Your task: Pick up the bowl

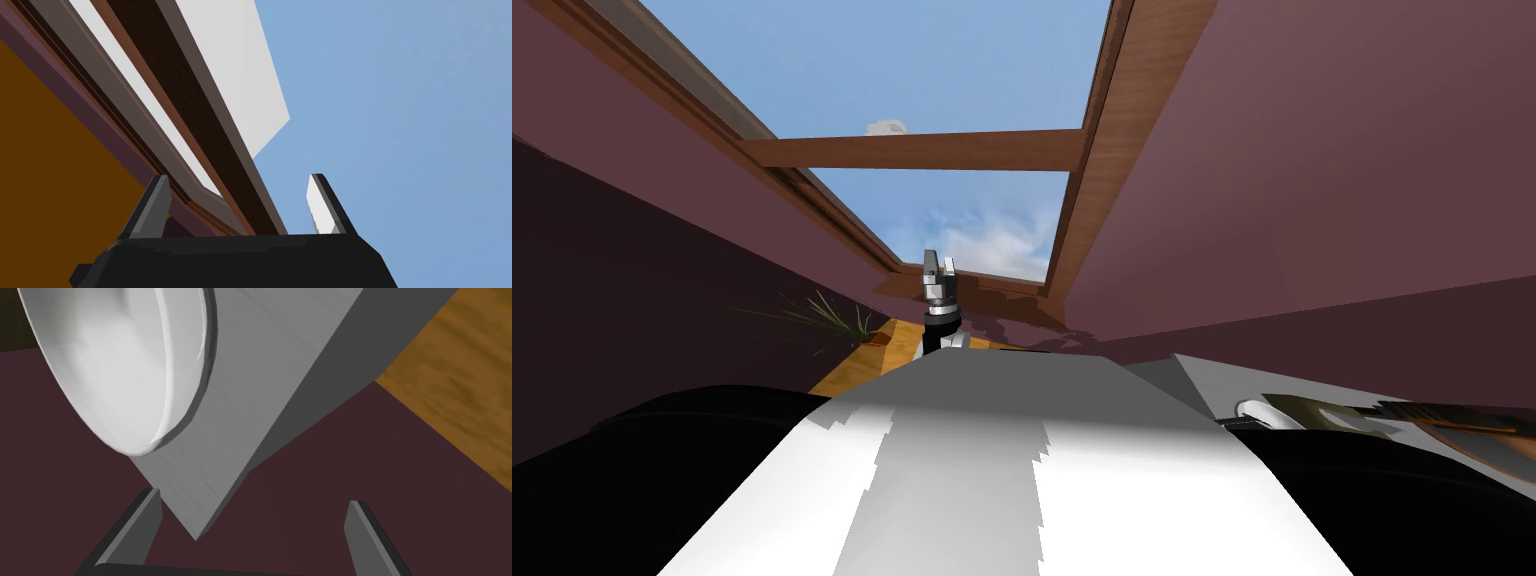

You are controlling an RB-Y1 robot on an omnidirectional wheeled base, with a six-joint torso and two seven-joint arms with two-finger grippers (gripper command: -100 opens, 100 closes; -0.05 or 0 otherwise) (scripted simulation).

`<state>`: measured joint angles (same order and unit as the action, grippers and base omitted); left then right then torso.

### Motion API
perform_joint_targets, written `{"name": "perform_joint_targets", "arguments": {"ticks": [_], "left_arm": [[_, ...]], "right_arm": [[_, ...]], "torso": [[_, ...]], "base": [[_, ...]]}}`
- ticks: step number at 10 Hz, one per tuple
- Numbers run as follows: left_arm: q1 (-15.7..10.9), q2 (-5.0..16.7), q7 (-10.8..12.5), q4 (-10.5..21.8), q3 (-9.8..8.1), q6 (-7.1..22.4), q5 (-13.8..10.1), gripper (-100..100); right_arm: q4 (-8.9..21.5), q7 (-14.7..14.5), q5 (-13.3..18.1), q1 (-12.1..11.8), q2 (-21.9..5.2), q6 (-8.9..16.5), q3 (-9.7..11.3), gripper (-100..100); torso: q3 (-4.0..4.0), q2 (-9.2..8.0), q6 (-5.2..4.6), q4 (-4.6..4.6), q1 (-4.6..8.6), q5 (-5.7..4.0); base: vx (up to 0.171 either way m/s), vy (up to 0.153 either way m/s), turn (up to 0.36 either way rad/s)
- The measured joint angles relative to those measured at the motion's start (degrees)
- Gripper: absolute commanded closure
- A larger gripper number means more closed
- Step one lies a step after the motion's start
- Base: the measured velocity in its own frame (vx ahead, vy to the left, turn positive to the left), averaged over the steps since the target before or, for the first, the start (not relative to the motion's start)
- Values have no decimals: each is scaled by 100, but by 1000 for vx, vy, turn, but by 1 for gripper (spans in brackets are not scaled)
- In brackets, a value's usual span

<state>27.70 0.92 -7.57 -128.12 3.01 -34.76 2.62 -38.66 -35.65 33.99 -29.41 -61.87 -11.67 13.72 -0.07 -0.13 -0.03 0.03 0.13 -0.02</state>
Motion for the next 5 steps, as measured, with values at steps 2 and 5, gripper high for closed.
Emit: {"name": "perform_joint_targets", "arguments": {"ticks": [2,5], "left_arm": [[1,-1,-1,0,-3,0,-1,0],[5,-2,-2,-2,-12,-3,-3,0]], "right_arm": [[118,-53,16,-15,-35,29,5,-100],[286,-65,57,7,-18,167,136,-100]], "torso": [[2,3,-3,-1,9,-3],[5,7,-15,-2,55,-15]], "base": [[3,-58,-19],[-11,-119,-44]]}}
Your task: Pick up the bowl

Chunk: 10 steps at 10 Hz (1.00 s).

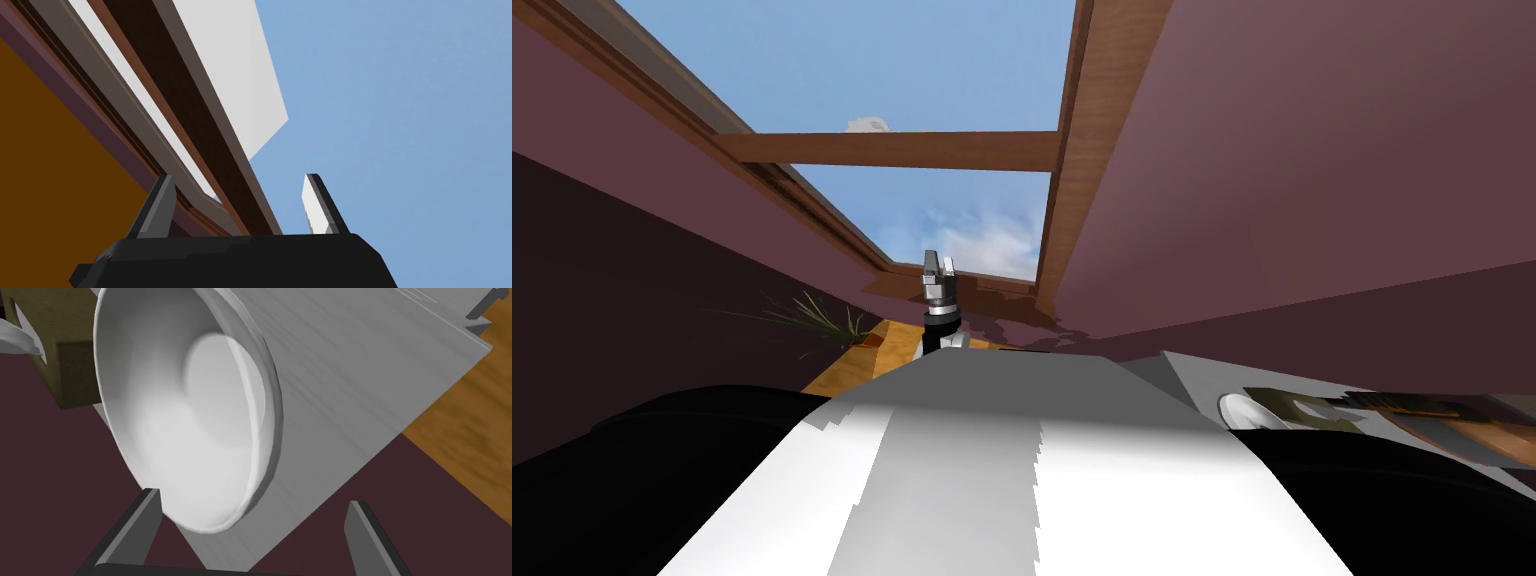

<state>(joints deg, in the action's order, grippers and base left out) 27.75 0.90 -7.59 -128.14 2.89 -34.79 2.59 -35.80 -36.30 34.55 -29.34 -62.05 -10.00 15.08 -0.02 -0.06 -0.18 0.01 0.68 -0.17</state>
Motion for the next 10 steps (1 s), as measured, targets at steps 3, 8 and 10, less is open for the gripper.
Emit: {"name": "perform_joint_targets", "arguments": {"ticks": [3,8,10], "left_arm": [[1,-1,0,0,0,0,0,0],[0,-1,0,0,0,0,0,0],[0,-1,0,0,0,0,0,0]], "right_arm": [[100,-38,15,44,43,-33,18,-100],[46,615,344,38,42,162,231,-100],[18,919,482,36,40,259,329,-100]], "torso": [[6,10,0,-2,-35,7],[-5,-10,1,2,-37,8],[-6,-11,-2,3,-38,8]], "base": [[-7,-19,31],[-57,-15,108],[-50,-9,60]]}}
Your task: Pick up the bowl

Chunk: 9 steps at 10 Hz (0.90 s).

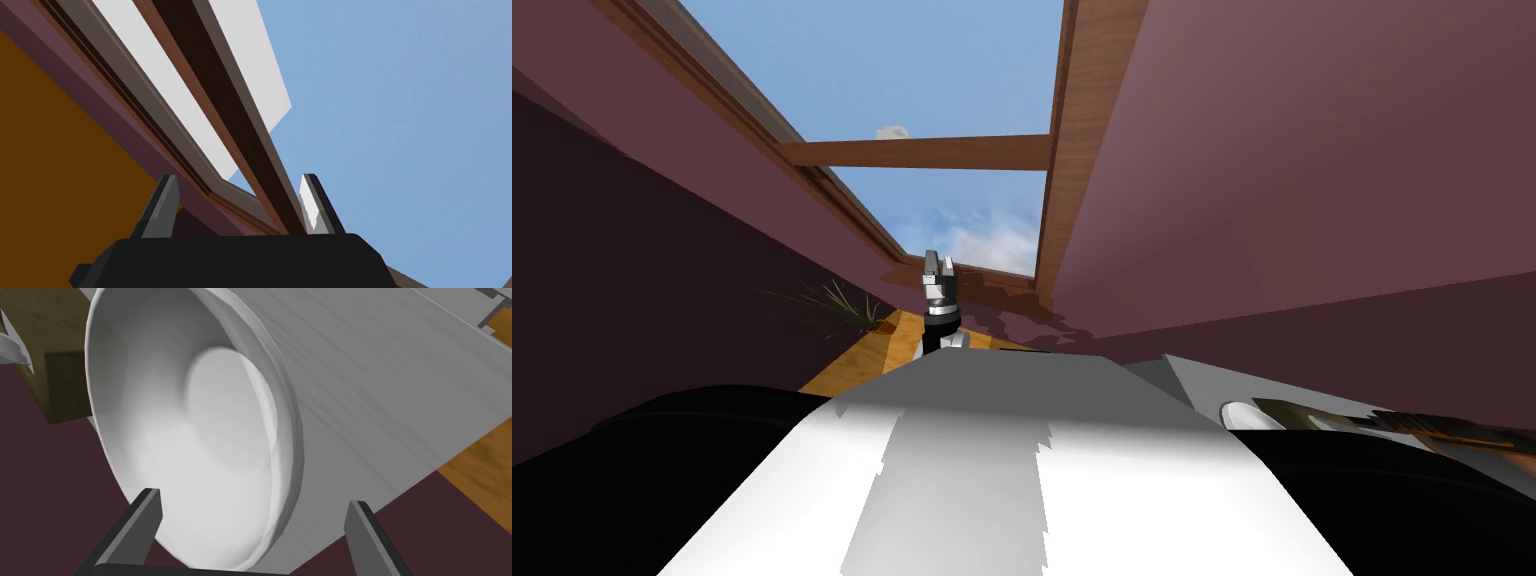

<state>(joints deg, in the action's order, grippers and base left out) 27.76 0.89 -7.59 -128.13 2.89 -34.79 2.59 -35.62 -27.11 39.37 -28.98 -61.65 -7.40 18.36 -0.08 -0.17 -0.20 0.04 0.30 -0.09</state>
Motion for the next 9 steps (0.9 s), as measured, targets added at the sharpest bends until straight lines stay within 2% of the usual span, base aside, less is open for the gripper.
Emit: {"name": "perform_joint_targets", "arguments": {"ticks": [3,7,8,9], "left_arm": [[0,0,0,0,0,0,0,0],[0,0,0,0,0,0,0,0],[1,0,0,0,0,0,0,0],[1,0,0,0,0,0,0,0]], "right_arm": [[-4,472,253,16,15,129,151,-100],[3,960,503,34,36,250,272,-100],[-1,984,505,32,34,257,277,100],[0,982,505,32,35,256,276,100]], "torso": [[0,-1,3,0,2,0],[2,5,-1,-1,0,0],[7,13,-1,-3,-1,0],[11,19,0,-4,-2,1]], "base": [[-58,-12,107],[-42,-7,67],[0,0,0],[0,0,0]]}}
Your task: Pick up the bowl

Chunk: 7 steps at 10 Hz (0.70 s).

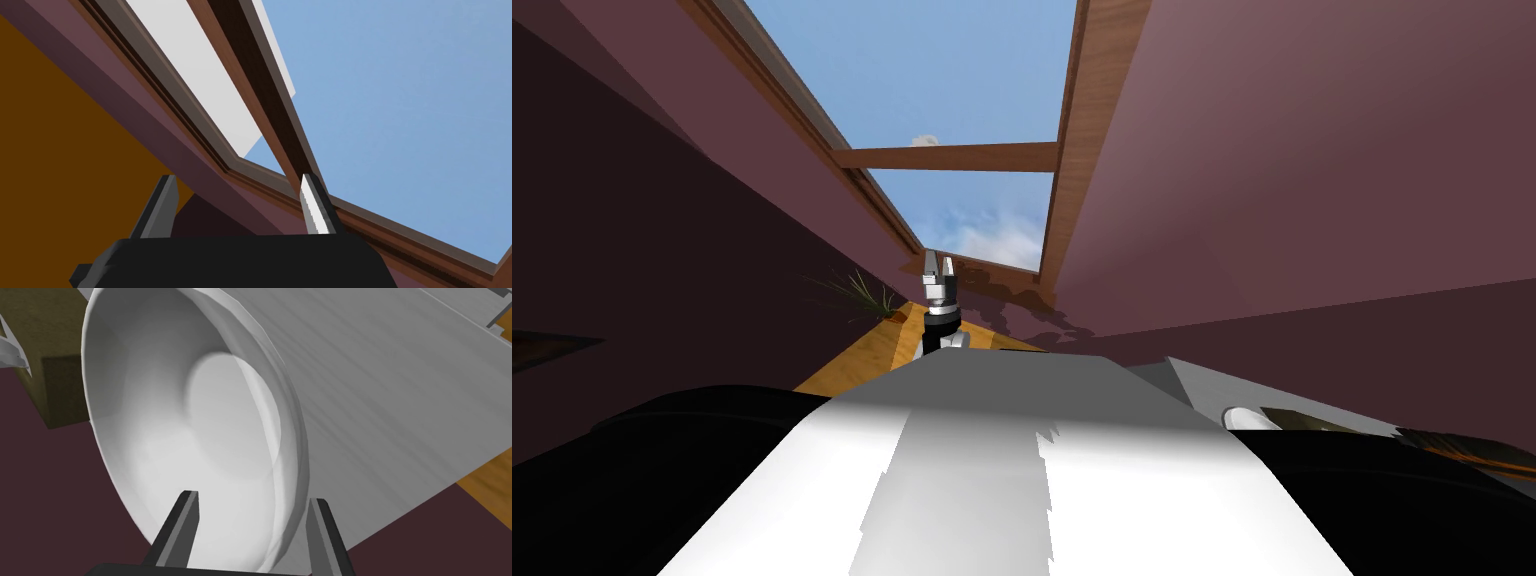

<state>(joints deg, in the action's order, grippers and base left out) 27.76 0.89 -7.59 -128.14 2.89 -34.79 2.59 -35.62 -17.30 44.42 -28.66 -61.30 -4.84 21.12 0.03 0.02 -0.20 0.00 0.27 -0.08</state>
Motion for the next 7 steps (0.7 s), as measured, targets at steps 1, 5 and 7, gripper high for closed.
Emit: {"name": "perform_joint_targets", "arguments": {"ticks": [1,5,7], "left_arm": [[0,0,0,0,0,0,0,0],[0,0,0,0,0,0,0,0],[1,0,0,0,0,0,0,0]], "right_arm": [[-2,5,-3,0,6,-7,0,100],[-3,9,-5,2,8,-9,-1,100],[14,-272,-159,-10,-2,-94,-104,100]], "torso": [[3,3,3,-2,-2,5],[6,7,3,-4,-10,9],[19,30,2,-10,-21,15]], "base": [[0,0,0],[18,1,-44],[68,16,-110]]}}
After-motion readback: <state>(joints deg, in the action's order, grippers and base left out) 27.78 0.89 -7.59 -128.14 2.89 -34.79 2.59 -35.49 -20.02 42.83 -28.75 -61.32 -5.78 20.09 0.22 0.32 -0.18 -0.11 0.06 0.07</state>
